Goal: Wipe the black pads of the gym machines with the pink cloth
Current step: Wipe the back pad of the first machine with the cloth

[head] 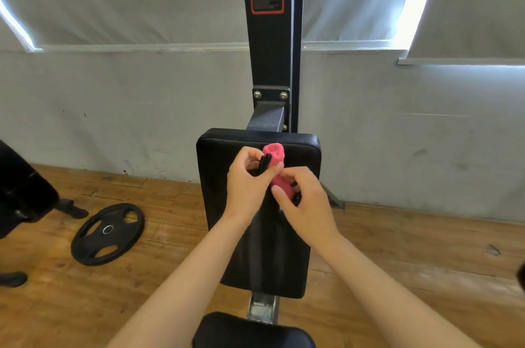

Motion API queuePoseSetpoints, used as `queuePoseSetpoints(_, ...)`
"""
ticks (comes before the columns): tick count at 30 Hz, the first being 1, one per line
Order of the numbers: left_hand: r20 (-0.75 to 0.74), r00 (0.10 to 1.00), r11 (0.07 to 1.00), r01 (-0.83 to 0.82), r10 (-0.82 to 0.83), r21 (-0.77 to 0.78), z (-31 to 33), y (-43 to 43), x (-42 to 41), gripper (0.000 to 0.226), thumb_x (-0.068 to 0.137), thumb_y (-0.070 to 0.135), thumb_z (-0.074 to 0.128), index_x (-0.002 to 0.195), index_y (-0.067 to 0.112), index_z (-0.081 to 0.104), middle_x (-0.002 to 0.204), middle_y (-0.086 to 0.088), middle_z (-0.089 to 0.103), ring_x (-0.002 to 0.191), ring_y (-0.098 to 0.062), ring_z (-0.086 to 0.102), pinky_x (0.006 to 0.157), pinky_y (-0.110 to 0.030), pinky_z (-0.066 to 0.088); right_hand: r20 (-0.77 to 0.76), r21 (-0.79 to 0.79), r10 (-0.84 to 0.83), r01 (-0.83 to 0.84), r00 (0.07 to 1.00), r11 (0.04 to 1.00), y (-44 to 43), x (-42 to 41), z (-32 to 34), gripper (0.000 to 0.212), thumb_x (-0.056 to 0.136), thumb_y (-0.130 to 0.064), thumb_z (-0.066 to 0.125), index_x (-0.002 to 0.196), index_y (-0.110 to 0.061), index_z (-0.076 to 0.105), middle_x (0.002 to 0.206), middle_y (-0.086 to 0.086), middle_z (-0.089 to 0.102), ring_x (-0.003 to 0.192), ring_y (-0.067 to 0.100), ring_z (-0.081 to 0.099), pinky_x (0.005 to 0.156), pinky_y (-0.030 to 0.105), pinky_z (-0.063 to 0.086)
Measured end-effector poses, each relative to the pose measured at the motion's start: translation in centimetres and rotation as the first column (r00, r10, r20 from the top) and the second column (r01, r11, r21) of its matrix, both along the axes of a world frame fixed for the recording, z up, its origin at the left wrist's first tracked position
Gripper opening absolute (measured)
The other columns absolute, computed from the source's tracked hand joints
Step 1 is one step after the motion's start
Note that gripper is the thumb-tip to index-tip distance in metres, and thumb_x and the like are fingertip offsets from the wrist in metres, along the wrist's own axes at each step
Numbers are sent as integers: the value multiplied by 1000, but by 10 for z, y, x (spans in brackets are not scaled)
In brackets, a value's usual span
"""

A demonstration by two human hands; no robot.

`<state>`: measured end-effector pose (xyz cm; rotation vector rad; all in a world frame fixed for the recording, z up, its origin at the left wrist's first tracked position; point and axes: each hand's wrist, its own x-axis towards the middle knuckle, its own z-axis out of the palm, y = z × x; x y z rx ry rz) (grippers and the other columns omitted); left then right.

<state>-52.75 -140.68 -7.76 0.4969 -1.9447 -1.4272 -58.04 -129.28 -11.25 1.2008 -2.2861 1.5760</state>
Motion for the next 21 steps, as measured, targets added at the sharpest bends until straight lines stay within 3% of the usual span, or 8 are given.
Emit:
queuePoseSetpoints(4, -12, 990, 988, 140, -140, 69, 0, 1, 4, 13, 91, 24, 63, 100, 15, 64, 96, 1, 68, 95, -13, 65, 86, -34, 54, 88, -17, -42, 44, 995, 999, -3, 0, 3, 42, 80, -43, 69, 115, -27, 53, 103, -14, 60, 94, 1, 60, 82, 19, 51)
queuePoseSetpoints(8, -53, 969, 969, 245, -243, 32, 1, -1, 6, 14, 97, 17, 52, 107, 15, 62, 101, 0, 67, 98, -14, 65, 84, -30, 56, 114, -41, -106, 111, 988, 993, -7, -7, 5, 36, 85, -28, 71, 117, -22, 54, 98, -13, 63, 89, -1, 63, 80, 24, 55)
queuePoseSetpoints(11, 13, 996, 973, 88, -87, -212, -3, -15, 2, 12, 98, 20, 51, 105, 26, 58, 101, 10, 63, 99, -2, 59, 87, -17, 48, 75, -13, -132, 133, 988, 991, -5, -14, 7, 34, 88, -25, 68, 120, -20, 57, 102, -11, 64, 93, 1, 61, 83, 28, 55)
queuePoseSetpoints(15, -16, 990, 813, -124, 140, -569, 1, -47, -18, 12, 98, 20, 49, 103, 18, 60, 100, 8, 58, 97, -2, 49, 89, -20, 39, -17, 3, -208, 208, 978, 978, -1, -28, 13, 29, 88, -20, 67, 116, -18, 59, 102, -9, 59, 95, 4, 57, 83, 23, 50)
queuePoseSetpoints(18, -1, 986, 690, -119, 169, -714, 11, -69, -43, 18, 99, 21, 46, 99, 14, 62, 100, 1, 62, 97, -6, 48, 87, -20, 33, -59, 39, -230, 232, 971, 972, 1, -37, 16, 28, 88, -17, 67, 115, -14, 60, 98, -9, 54, 89, 5, 52, 75, 11, 40)
queuePoseSetpoints(21, 43, 985, 596, -66, 166, -800, 9, -84, -66, 19, 99, 23, 45, 98, 13, 62, 99, -2, 63, 97, -14, 54, 87, -21, 31, -124, 80, -243, 254, 962, 964, 2, -44, 17, 31, 89, -17, 66, 119, -12, 58, 98, -9, 53, 90, 5, 51, 75, 11, 39)
